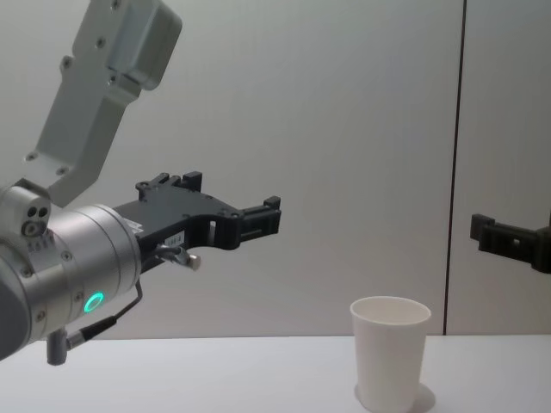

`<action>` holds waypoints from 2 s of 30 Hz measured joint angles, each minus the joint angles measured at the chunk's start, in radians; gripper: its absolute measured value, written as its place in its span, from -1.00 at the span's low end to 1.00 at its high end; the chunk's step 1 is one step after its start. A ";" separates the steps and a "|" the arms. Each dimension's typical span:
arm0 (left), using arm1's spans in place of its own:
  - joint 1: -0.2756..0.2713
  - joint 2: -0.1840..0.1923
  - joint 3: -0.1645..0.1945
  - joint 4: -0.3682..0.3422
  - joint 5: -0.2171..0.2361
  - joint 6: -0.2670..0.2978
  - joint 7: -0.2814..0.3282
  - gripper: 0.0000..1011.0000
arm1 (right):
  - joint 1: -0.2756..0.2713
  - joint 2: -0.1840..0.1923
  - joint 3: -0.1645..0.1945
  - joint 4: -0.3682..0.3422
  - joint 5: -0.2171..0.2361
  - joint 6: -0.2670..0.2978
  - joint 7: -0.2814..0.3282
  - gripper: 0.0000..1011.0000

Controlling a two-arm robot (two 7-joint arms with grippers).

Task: Place the pen into the pen holder.

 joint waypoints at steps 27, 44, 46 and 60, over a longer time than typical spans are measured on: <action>0.000 0.000 0.000 0.000 0.000 0.000 0.000 0.98 | -0.008 -0.016 -0.006 -0.044 -0.041 0.104 -0.071 0.98; 0.000 0.000 0.000 0.000 0.000 0.000 0.000 0.98 | 0.021 -0.046 0.002 -0.070 -0.065 0.322 -0.151 0.98; 0.000 0.000 0.000 0.000 0.000 0.000 0.000 0.98 | 0.024 -0.047 0.003 -0.069 -0.065 0.329 -0.152 0.98; 0.000 0.000 0.000 0.000 0.000 0.000 0.000 0.98 | 0.079 -0.067 0.022 -0.020 -0.064 0.467 -0.157 0.98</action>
